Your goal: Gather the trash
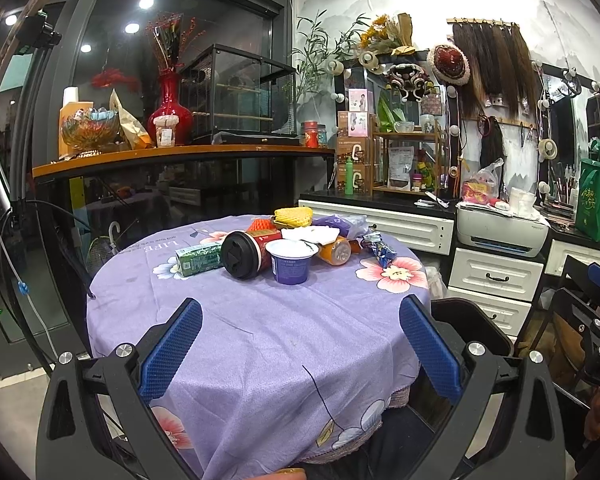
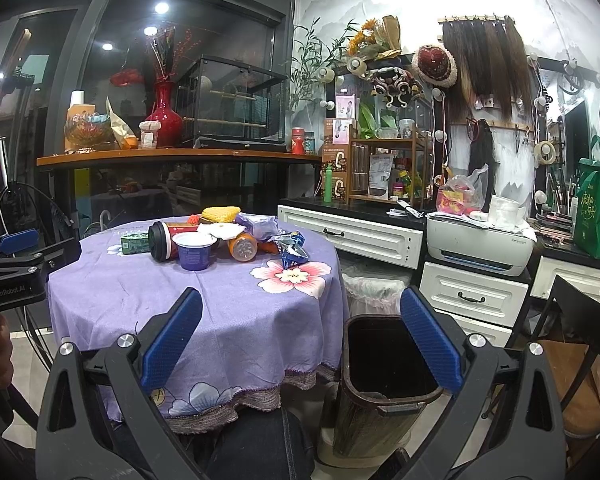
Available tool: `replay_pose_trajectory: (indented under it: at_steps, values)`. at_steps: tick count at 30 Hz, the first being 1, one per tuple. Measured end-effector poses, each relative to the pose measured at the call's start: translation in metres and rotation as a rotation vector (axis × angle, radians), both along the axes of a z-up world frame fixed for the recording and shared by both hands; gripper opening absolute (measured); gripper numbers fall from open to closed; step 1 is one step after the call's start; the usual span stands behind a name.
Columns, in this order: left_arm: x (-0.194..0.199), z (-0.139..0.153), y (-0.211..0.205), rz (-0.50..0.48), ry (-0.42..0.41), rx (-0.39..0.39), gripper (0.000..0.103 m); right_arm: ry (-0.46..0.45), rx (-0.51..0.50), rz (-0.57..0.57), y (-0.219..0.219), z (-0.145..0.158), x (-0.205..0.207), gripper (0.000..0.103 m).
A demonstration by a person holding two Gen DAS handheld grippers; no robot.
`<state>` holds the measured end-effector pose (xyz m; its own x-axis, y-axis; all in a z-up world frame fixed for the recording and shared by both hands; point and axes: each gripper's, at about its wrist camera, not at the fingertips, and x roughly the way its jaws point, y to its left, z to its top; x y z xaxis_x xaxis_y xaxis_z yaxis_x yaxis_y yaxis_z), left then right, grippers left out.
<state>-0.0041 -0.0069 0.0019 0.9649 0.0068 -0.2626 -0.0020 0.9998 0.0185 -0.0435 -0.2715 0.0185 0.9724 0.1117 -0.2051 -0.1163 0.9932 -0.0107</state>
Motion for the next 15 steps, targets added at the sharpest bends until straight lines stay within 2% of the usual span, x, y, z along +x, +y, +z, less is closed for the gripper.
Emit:
replay_pose_trajectory:
  at_steps: [15]
  values:
    - [0.0019, -0.0011, 0.0010, -0.002, 0.001, 0.000, 0.098, 0.002, 0.001, 0.001, 0.0003, -0.0003, -0.0010, 0.098]
